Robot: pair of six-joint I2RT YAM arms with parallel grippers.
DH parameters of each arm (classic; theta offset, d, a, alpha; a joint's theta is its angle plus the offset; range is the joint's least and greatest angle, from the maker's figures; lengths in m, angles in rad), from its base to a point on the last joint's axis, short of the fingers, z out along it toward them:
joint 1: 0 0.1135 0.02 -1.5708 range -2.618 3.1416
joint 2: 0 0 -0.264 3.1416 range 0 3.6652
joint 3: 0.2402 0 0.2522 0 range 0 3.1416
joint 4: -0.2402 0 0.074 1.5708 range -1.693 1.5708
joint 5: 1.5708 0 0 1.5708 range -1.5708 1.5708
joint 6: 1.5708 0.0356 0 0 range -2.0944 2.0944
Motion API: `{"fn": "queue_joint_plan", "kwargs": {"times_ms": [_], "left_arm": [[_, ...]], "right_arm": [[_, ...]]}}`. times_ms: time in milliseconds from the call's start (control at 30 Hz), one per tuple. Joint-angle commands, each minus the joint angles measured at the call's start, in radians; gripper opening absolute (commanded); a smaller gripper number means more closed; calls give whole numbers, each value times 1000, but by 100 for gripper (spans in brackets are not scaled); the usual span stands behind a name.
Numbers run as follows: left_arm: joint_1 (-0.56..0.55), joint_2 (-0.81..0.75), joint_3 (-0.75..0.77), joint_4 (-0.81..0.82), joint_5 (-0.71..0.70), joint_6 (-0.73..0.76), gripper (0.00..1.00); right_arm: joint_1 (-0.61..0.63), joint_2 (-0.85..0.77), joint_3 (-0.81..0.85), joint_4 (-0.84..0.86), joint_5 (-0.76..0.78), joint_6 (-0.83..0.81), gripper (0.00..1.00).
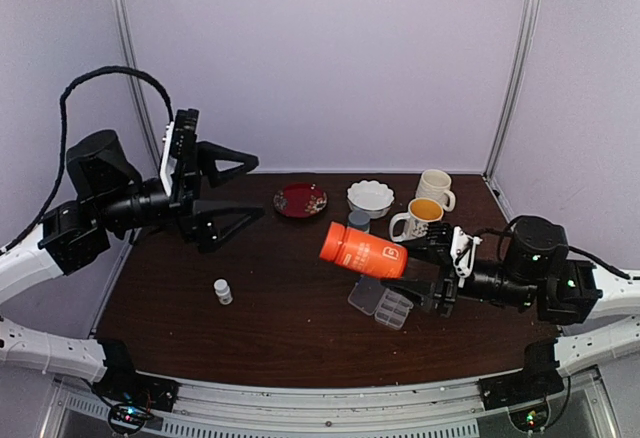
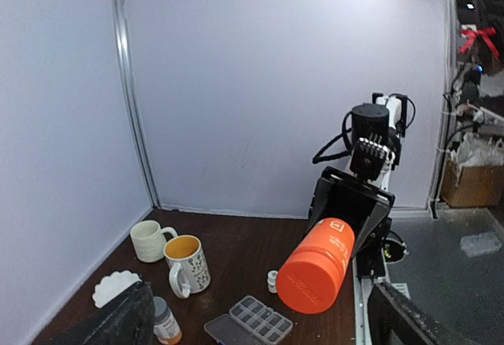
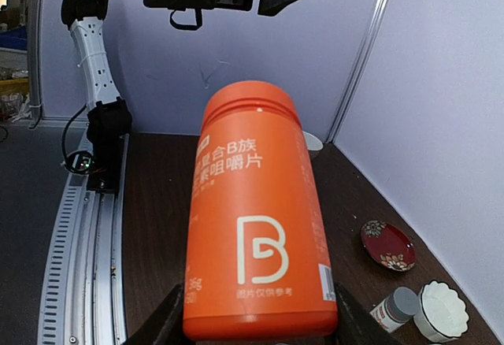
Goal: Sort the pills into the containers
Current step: Unscrew the lid of the pill bottle from the pill bottle.
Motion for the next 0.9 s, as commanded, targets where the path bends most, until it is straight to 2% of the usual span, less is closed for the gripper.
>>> {"fn": "queue_joint_plan", "kwargs": {"times_ms": [0, 167, 400, 467, 533, 600, 867], "left_arm": [[-44, -13, -7, 1, 101, 413, 98], [-161, 30, 5, -128, 70, 653, 98], [-199, 133, 55, -196, 35, 716, 97], [-203, 149, 63, -195, 32, 720, 94], [-206, 160, 69, -195, 29, 725, 85], [-207, 165, 74, -193, 25, 729, 72], [-209, 166, 71, -171, 4, 697, 43]], "right_arm": [[-16, 5, 61, 2, -144, 116, 3], [-15, 45, 89, 13, -198, 138, 4], [-16, 93, 108, 52, -233, 150, 3], [-15, 106, 113, 55, -233, 150, 3], [-16, 117, 121, 52, -231, 149, 2], [-15, 124, 123, 51, -230, 149, 1], [-16, 130, 123, 52, -223, 149, 0]]}}
